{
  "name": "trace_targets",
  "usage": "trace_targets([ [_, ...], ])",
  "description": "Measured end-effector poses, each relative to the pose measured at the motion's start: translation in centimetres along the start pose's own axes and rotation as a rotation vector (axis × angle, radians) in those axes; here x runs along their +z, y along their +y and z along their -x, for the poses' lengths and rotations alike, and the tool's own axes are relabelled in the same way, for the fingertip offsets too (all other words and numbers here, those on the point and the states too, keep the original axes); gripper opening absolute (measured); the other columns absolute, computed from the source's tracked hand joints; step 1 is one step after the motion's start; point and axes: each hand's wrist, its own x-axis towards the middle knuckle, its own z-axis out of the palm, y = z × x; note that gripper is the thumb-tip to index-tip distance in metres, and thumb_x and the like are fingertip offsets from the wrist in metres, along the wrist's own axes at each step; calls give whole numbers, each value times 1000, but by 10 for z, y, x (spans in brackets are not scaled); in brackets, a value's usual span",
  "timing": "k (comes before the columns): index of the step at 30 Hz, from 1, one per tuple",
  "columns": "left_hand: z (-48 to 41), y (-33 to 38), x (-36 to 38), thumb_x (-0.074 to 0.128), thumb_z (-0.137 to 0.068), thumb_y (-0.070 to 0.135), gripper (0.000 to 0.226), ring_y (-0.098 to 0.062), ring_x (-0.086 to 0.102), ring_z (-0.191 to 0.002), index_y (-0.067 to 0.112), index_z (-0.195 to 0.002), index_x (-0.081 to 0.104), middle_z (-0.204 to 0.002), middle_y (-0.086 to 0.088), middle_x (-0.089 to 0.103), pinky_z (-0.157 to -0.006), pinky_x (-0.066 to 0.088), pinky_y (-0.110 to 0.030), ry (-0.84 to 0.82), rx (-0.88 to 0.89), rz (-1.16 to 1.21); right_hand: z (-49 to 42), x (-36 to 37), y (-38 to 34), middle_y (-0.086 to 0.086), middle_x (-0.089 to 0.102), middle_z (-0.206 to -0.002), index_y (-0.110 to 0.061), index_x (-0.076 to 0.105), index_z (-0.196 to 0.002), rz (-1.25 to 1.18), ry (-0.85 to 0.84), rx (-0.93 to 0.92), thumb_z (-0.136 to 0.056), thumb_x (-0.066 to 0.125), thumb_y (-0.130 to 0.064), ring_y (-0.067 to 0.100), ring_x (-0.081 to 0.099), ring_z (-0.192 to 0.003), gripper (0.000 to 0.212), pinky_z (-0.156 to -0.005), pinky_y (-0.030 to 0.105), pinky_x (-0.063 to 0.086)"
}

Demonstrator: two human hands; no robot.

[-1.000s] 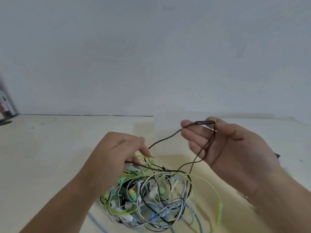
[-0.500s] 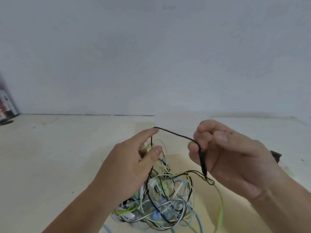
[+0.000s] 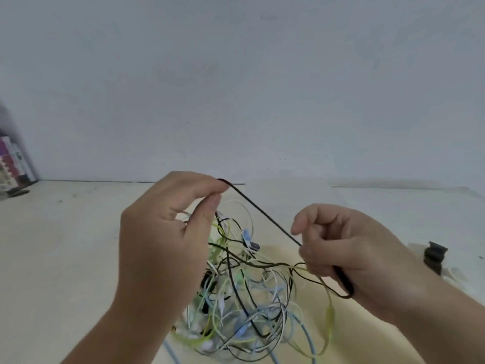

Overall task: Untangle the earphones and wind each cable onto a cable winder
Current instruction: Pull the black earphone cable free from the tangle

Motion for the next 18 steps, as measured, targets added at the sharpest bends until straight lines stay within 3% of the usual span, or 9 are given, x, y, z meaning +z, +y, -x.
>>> trace_targets([
  [4,2,-4,3,70,-82,-5,30,-1,67,-83,24,-81,76,-83,18,70,-73,48,-10,-213,6,49,1,5,3,-11,46,-60,-28,66,-94,593,53,44,-79,69,1,6,40,-49,33,-49,16,34],
  [5,4,-4,5,71,-82,-6,32,-2,67,-81,25,-80,75,-81,18,69,-70,49,-12,-298,15,34,2,6,3,-14,53,-66,-32,66,-100,646,49,54,-77,73,-6,1,47,-54,35,-55,15,39],
  [7,10,-1,11,71,-84,1,30,-4,66,-76,31,-80,69,-78,17,68,-66,49,-18,-411,4,-11,4,8,3,-20,63,-93,-42,61,-116,718,96,45,-71,78,-29,-9,59,-85,50,-79,16,47],
  [8,12,1,13,73,-85,6,28,-4,66,-75,33,-81,65,-77,18,68,-66,49,-18,-439,-29,-16,4,8,2,-22,64,-105,-45,58,-122,714,135,22,-67,75,-38,-12,57,-102,58,-90,18,46],
  [10,17,5,15,77,-82,10,30,3,65,-78,34,-81,59,-79,23,68,-68,47,-10,-465,-74,7,5,10,0,-24,66,-111,-44,59,-123,657,179,-45,-68,70,-44,-11,55,-112,56,-96,19,44],
  [12,18,7,17,79,-81,11,35,7,65,-79,35,-83,55,-79,23,68,-70,45,-5,-485,-97,23,5,14,-1,-21,72,-95,-37,69,-107,614,159,-103,-77,77,-40,-7,64,-95,31,-84,14,46],
  [14,18,9,16,79,-81,14,35,10,64,-75,37,-85,53,-78,20,69,-69,45,-4,-495,-101,18,5,20,-1,-11,68,-66,-29,74,-80,587,177,-147,-82,76,-37,-3,59,-61,9,-62,10,43],
  [16,17,12,15,79,-81,19,31,17,56,-60,36,-86,54,-76,18,69,-65,41,-2,-497,-119,-5,6,22,-1,-1,53,-52,-23,72,-69,547,194,-183,-77,68,-45,5,42,-49,24,-49,13,34],
  [18,15,12,15,80,-79,24,28,17,51,-54,35,-87,56,-76,18,67,-63,38,-1,-499,-152,-51,7,22,-3,1,59,-57,-22,73,-69,420,218,-218,-79,65,-45,13,49,-55,27,-55,15,40],
])
